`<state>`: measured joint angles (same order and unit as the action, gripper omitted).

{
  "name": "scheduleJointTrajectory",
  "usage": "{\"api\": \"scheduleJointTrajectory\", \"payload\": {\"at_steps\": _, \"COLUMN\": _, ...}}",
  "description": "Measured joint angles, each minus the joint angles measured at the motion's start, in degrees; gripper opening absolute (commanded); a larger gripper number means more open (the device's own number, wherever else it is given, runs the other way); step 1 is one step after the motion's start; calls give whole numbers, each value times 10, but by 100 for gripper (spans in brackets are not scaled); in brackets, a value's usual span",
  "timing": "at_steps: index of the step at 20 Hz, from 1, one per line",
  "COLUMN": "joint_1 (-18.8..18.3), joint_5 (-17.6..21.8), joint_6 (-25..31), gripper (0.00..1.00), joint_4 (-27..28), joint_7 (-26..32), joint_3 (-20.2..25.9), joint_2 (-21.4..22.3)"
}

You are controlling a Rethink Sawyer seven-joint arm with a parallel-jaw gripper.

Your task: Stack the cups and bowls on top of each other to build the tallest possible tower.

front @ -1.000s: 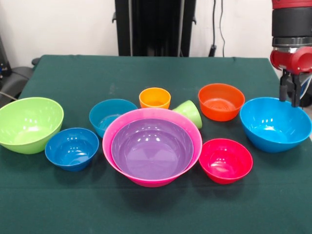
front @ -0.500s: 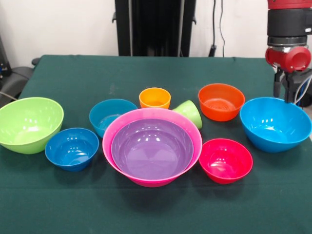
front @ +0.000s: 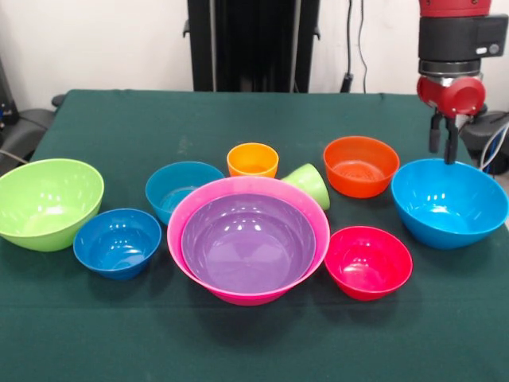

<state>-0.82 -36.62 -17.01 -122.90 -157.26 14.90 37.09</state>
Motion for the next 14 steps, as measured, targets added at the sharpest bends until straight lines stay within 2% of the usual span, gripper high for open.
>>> {"api": "scheduleJointTrajectory", "payload": {"at_steps": 8, "joint_1": -26, "joint_5": 28, "joint_6": 0, "gripper": 100, "joint_4": -14, "joint_7": 0, "joint_3": 6, "joint_2": -7}}
{"api": "scheduleJointTrajectory", "payload": {"at_steps": 14, "joint_1": -29, "joint_5": 48, "joint_6": -2, "gripper": 100, "joint_4": -14, "joint_7": 0, "joint_3": 6, "joint_2": -27}}
